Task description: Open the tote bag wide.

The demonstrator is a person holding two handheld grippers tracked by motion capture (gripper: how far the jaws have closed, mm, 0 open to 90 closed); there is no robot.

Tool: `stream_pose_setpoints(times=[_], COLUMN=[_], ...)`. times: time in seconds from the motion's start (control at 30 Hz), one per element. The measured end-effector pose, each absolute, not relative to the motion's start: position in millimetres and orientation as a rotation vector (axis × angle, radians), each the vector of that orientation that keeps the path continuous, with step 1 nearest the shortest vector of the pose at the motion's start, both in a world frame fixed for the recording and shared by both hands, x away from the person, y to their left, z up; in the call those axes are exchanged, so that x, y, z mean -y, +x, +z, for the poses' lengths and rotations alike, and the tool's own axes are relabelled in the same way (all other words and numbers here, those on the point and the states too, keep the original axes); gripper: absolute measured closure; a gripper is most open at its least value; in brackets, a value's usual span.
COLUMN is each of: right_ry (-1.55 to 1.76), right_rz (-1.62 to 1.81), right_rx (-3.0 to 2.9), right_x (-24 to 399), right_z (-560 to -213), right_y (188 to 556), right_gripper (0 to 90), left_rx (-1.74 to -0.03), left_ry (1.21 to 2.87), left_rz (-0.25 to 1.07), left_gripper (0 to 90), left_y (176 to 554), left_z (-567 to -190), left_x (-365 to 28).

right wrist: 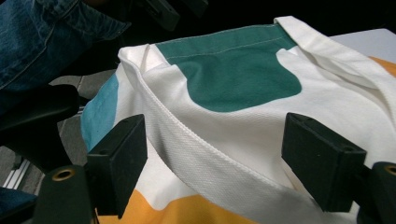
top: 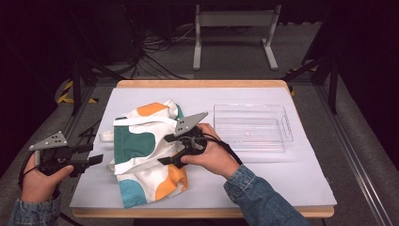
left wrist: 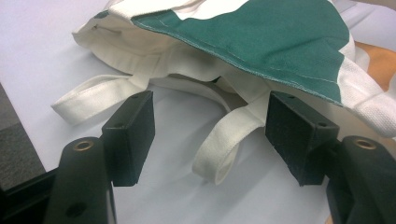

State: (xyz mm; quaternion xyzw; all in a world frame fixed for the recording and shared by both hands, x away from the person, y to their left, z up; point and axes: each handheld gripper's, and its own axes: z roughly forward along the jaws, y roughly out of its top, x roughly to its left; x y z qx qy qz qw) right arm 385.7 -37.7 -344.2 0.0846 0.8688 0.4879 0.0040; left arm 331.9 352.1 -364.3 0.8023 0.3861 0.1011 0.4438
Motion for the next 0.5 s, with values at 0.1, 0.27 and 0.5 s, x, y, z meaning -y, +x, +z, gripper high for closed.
stream_pose_setpoints(times=[0.1, 0.27, 0.5], right_ry=[0.253, 0.225, 0.167], right_rz=[1.52, 1.495, 1.403], right_rx=[-2.732, -2.756, -2.828], right_x=[34.1, 31.1, 32.7], right_z=[-345.9, -347.6, -346.5], right_y=[385.4, 385.4, 382.8], right_gripper=[22.6, 33.1, 75.7], left_rx=[-0.956, -0.959, -0.963], left_ry=[1.992, 1.991, 1.992], left_rz=[0.251, 0.252, 0.25], left_gripper=[33.7, 33.2, 33.1], left_y=[332.6, 332.9, 333.4], left_z=[-364.9, -365.4, -366.5], left_x=[-351.9, -351.9, -351.7])
